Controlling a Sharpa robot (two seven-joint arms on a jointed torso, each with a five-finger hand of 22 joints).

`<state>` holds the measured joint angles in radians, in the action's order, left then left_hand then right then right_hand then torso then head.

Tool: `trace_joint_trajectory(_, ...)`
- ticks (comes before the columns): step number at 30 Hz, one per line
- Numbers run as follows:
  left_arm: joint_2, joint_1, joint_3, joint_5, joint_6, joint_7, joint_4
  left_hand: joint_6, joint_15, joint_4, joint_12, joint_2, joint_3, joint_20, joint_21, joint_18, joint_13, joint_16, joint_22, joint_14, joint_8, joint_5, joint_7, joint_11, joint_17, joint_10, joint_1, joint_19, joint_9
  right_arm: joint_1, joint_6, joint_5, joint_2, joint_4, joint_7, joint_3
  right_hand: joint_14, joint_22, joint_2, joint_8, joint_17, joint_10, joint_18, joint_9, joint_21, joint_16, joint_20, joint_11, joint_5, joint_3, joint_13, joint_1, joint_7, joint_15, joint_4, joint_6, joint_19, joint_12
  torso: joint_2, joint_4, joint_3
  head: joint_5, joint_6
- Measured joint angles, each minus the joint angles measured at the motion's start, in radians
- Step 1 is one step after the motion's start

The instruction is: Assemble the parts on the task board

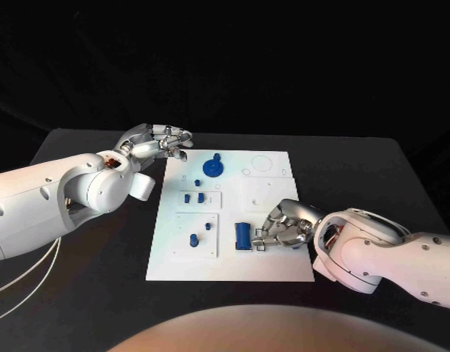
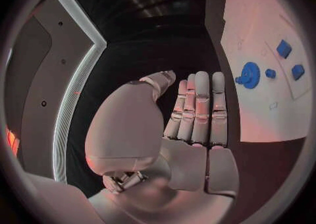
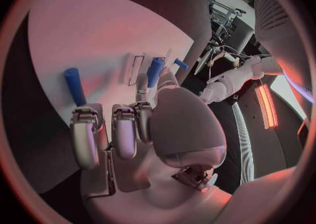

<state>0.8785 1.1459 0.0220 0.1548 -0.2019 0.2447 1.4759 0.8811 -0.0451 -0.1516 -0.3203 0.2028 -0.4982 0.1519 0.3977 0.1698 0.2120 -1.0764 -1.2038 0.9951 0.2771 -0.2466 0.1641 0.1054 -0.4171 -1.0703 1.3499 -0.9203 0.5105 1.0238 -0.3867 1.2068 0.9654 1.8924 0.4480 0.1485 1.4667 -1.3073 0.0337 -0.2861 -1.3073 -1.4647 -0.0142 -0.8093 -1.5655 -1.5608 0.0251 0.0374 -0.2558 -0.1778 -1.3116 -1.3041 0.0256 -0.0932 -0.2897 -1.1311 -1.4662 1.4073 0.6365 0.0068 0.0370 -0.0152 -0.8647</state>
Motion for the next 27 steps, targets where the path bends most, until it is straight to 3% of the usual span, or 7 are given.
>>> trace_joint_trajectory(6,0.001,0.000,0.000,0.000,0.000,0.001,0.001,0.000,0.000,0.000,0.000,0.000,0.000,0.000,0.000,0.000,0.001,0.000,0.000,0.000,0.004,0.000,0.000,0.000,0.000,0.000,0.000,0.000,0.000,0.034,-0.023,0.003,0.070,0.020,-0.009,-0.002,0.000,0.000,0.009,0.017,0.000,0.000,0.000,-0.004,0.005,0.000,0.000,0.000,-0.008,-0.018,0.000,-0.007,0.012,0.000,-0.001,0.033,0.000,-0.026,-0.001,-0.0018,-0.0001,-0.005,0.003)
trace_joint_trajectory(11,0.004,0.000,0.000,0.000,0.000,0.001,0.006,0.000,0.000,0.000,0.000,0.000,0.000,0.000,0.000,0.000,0.001,0.000,0.000,0.000,0.004,0.000,0.000,0.000,0.000,0.000,0.000,0.000,0.000,0.039,-0.037,0.020,0.134,0.022,-0.018,-0.001,0.000,-0.001,0.005,0.060,0.000,0.013,0.000,0.017,0.015,0.000,0.000,-0.020,-0.008,-0.042,-0.001,-0.021,0.037,0.011,0.000,0.079,0.000,-0.063,-0.001,-0.0033,0.0012,-0.015,0.006)
trace_joint_trajectory(19,0.005,0.000,0.000,0.000,0.000,0.002,0.010,0.000,0.000,0.000,0.000,0.000,0.000,0.000,0.000,0.000,0.001,0.000,0.000,0.000,0.004,0.000,0.000,0.000,0.000,0.000,0.000,0.000,0.000,0.008,-0.043,0.085,0.184,0.023,-0.017,0.000,0.000,-0.001,-0.001,0.066,0.000,0.018,0.000,0.025,0.015,0.000,0.008,-0.025,-0.008,-0.051,-0.003,-0.027,0.038,0.018,-0.002,0.084,0.000,-0.072,-0.001,-0.0073,0.0012,-0.023,0.006)
trace_joint_trajectory(27,0.007,0.000,0.000,0.000,0.000,0.003,0.011,0.000,0.000,0.000,-0.004,0.003,0.000,0.000,-0.004,0.000,0.001,0.000,0.001,0.000,0.004,0.000,0.000,0.000,0.000,0.000,-0.003,0.000,0.001,-0.038,-0.042,0.149,0.169,0.013,0.003,0.001,0.000,-0.001,-0.001,0.066,-0.001,0.018,0.000,0.028,0.015,0.000,0.007,-0.025,-0.008,-0.062,-0.003,-0.027,0.038,0.018,-0.001,0.084,0.000,-0.077,0.000,-0.0073,0.0005,-0.024,0.005)
